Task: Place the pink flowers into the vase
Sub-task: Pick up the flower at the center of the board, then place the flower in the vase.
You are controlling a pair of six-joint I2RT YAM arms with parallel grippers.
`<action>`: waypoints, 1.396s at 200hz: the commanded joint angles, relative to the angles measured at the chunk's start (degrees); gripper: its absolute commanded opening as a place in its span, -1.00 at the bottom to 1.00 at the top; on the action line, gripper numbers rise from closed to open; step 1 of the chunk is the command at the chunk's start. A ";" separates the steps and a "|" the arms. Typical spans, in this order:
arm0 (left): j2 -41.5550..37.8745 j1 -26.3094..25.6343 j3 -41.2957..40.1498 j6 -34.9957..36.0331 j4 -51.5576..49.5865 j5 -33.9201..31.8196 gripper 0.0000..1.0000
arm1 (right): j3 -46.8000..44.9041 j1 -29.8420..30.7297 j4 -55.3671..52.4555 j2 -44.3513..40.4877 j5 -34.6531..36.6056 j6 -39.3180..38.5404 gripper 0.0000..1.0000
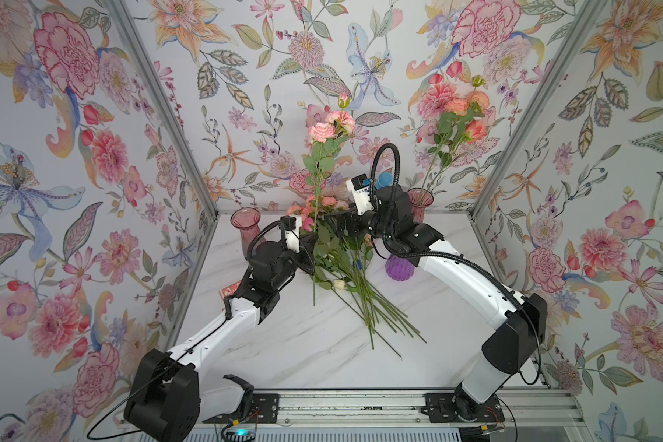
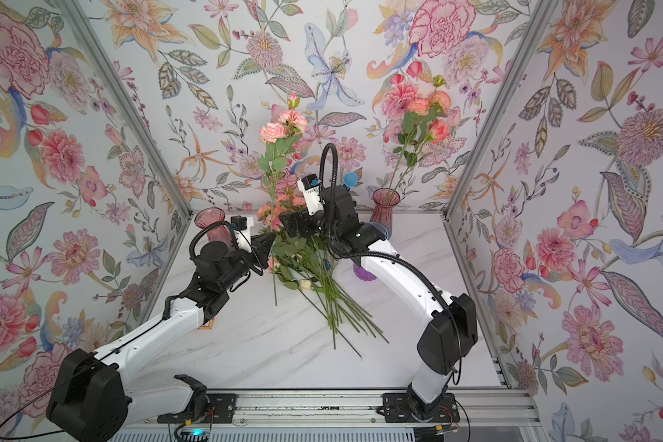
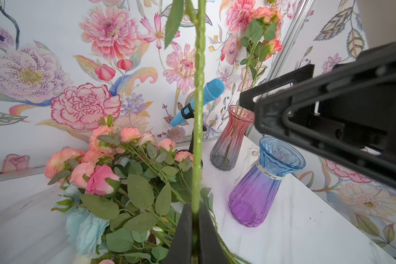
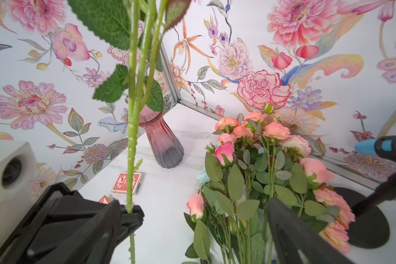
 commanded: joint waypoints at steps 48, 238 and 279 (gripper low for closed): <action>0.59 -0.86 -0.43 1.33 2.47 -0.31 -1.00 | 3.28 2.83 0.32 3.60 -2.03 2.48 0.88; -1.63 -3.59 -0.41 5.34 -0.03 -5.03 -1.00 | 9.07 3.97 0.67 6.93 0.92 -0.22 -0.96; -0.70 -3.60 -0.51 4.94 0.28 -4.52 -0.81 | 11.07 3.31 0.38 7.28 3.15 -1.48 -1.00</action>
